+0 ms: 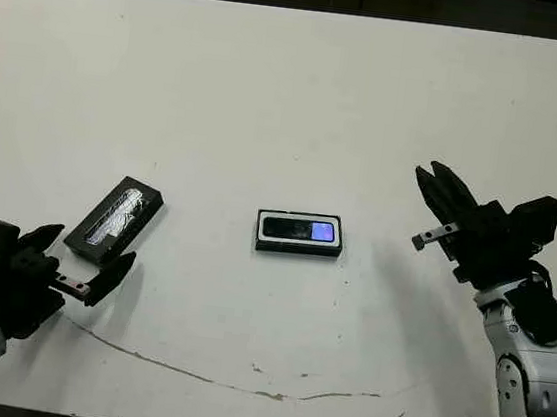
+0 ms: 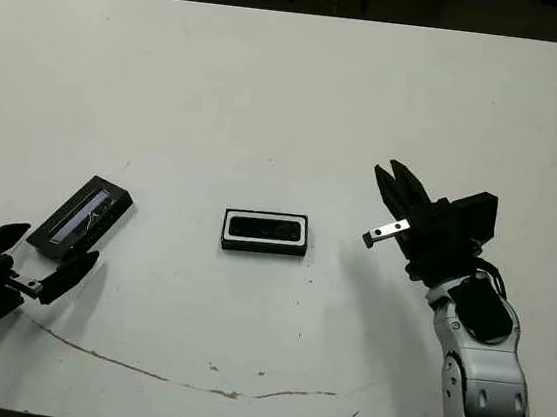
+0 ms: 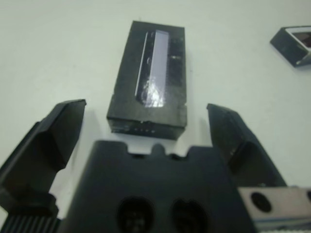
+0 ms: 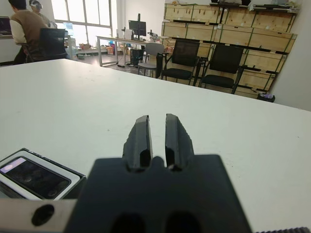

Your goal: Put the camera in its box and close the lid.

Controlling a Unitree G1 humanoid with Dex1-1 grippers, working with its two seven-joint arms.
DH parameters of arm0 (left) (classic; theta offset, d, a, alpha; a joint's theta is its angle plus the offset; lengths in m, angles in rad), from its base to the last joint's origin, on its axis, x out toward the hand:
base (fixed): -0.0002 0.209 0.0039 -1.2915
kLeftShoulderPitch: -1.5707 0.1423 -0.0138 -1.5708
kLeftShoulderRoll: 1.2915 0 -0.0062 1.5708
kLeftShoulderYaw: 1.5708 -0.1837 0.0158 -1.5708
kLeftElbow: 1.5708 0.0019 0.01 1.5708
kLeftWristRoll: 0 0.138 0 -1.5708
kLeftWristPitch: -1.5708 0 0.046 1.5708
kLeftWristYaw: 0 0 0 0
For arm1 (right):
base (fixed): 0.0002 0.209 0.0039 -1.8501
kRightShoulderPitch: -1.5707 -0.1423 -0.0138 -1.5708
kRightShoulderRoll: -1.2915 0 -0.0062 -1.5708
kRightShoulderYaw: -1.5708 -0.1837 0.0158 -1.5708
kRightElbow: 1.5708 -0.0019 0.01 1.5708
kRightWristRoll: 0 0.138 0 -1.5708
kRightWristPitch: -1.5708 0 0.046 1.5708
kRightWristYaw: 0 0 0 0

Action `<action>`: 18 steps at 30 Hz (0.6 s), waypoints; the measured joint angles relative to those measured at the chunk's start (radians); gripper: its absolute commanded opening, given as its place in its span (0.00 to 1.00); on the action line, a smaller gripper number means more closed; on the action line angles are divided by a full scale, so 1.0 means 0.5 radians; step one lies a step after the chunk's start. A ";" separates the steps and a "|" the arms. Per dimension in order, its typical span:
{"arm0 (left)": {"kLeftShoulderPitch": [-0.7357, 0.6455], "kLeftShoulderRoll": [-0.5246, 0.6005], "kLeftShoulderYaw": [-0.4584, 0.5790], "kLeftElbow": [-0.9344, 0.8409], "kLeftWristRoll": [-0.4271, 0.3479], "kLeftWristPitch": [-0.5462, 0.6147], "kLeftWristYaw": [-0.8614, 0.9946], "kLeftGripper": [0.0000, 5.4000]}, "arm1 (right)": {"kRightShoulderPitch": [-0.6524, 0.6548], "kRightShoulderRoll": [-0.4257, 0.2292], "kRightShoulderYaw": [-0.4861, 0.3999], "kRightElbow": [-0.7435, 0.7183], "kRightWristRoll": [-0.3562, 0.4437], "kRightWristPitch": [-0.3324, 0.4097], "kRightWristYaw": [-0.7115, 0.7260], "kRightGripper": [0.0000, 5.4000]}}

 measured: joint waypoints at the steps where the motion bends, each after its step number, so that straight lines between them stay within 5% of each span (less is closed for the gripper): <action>1: -0.001 0.006 0.000 0.009 0.009 -0.003 -0.005 0.99 | 0.000 0.000 -0.001 0.000 0.000 0.000 0.000 0.00; 11: -0.043 0.018 -0.002 0.085 0.009 -0.013 -0.039 0.99 | 0.002 -0.007 -0.013 0.001 0.019 0.001 0.009 0.00; 18: -0.082 0.030 -0.039 0.158 0.033 -0.109 -0.101 0.75 | 0.002 -0.019 -0.029 0.026 0.045 0.000 0.042 0.00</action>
